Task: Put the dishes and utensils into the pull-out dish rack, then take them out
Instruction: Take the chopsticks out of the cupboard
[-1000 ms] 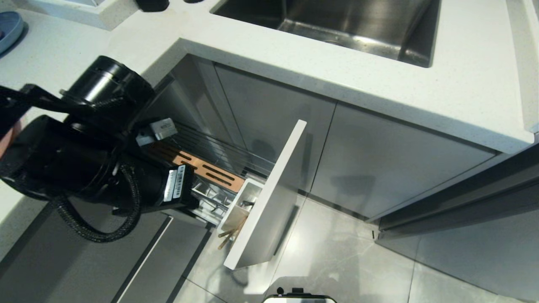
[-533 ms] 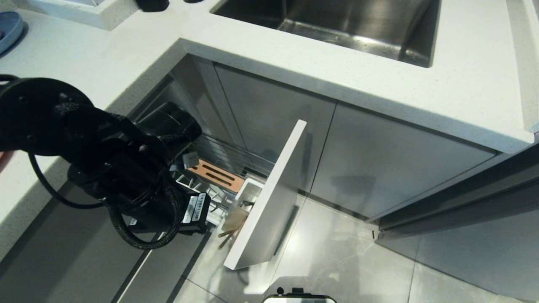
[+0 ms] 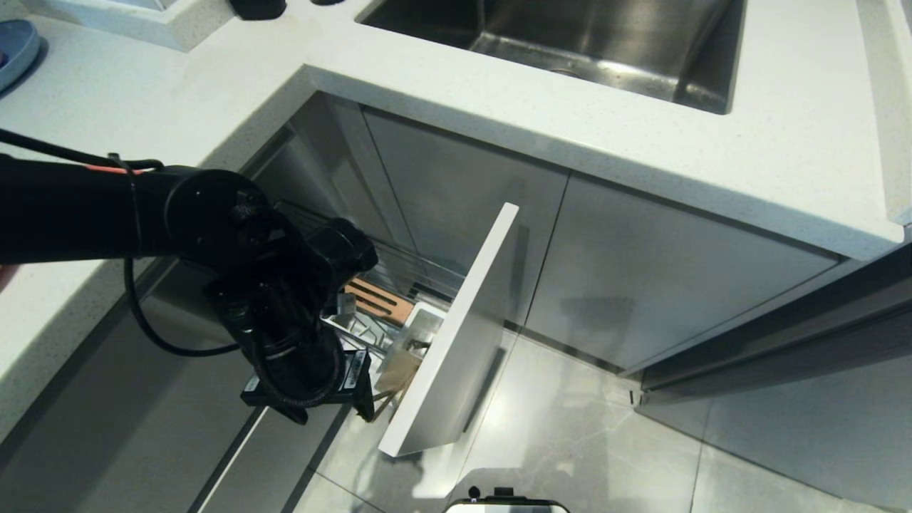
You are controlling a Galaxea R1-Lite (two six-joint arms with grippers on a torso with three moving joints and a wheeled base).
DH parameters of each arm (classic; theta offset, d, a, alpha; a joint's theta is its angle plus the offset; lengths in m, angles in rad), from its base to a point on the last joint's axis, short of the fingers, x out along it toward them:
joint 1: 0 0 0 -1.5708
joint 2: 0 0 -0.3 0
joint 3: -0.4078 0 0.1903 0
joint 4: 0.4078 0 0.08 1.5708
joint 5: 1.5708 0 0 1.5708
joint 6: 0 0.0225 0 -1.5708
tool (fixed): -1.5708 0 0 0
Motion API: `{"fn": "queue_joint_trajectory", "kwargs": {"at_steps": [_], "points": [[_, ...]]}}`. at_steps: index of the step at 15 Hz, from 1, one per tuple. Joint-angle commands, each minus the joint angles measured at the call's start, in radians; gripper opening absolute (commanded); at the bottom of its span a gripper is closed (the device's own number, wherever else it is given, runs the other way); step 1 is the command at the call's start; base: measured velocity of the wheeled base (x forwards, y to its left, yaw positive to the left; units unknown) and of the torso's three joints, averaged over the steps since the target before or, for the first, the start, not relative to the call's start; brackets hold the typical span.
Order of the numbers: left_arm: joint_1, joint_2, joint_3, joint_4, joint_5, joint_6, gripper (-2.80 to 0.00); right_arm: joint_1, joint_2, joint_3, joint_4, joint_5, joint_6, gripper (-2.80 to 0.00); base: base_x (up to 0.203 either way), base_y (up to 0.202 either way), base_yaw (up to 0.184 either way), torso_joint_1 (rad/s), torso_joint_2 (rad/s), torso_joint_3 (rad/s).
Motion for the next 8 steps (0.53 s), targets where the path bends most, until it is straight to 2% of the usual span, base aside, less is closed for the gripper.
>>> {"fn": "queue_joint_trajectory", "kwargs": {"at_steps": [1,8], "points": [[0.021,0.062,-0.021,0.025,-0.027,0.015,0.0,0.0,0.0,0.002,0.0,0.0,0.0,-2.8,0.0,0.0,0.0,0.0,0.0,0.0],[0.07,0.196,-0.071,0.029,-0.048,0.02,0.0,0.0,0.0,0.002,0.0,0.0,0.0,-2.8,0.0,0.0,0.0,0.0,0.0,0.0]]}}
